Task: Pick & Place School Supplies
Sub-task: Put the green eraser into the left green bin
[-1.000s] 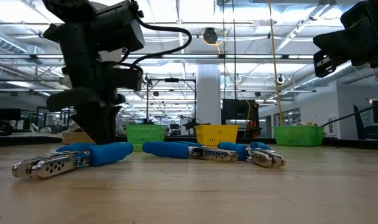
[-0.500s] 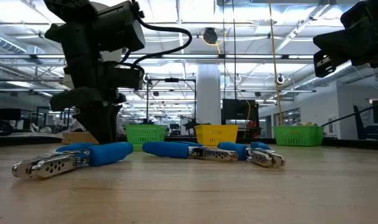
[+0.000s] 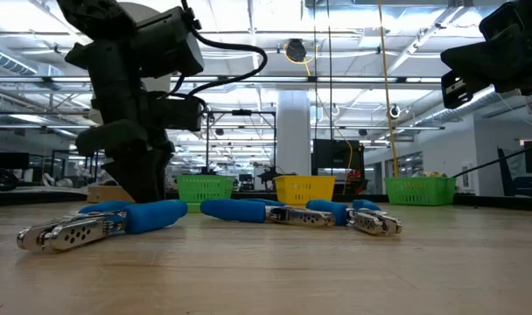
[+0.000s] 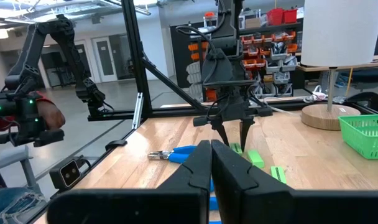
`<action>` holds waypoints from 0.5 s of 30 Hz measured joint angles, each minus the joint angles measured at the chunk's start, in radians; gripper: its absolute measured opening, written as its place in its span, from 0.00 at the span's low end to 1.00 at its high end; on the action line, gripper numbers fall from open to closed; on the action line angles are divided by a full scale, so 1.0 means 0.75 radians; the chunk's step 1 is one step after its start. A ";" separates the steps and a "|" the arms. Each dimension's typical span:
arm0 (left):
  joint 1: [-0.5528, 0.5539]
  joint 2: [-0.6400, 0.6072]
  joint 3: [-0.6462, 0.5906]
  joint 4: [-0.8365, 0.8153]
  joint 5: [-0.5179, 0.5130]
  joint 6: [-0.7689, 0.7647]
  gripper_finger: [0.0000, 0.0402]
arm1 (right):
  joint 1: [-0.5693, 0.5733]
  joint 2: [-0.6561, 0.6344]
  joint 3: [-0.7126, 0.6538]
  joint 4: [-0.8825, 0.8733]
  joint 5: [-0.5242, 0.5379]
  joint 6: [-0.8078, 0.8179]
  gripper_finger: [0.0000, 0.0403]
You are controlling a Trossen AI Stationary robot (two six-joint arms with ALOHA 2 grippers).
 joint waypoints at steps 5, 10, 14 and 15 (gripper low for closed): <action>-0.001 0.002 -0.002 -0.001 -0.007 -0.002 0.33 | 0.000 0.000 0.000 0.000 0.000 0.000 0.01; -0.001 0.003 -0.003 -0.003 -0.008 0.025 0.19 | -0.001 0.000 0.000 0.000 0.000 0.000 0.01; -0.001 -0.006 -0.004 -0.003 -0.006 0.024 0.18 | 0.000 0.000 0.000 0.000 0.000 0.000 0.01; -0.001 -0.008 -0.004 -0.004 -0.006 0.015 0.18 | 0.000 0.000 0.000 0.000 0.000 0.000 0.01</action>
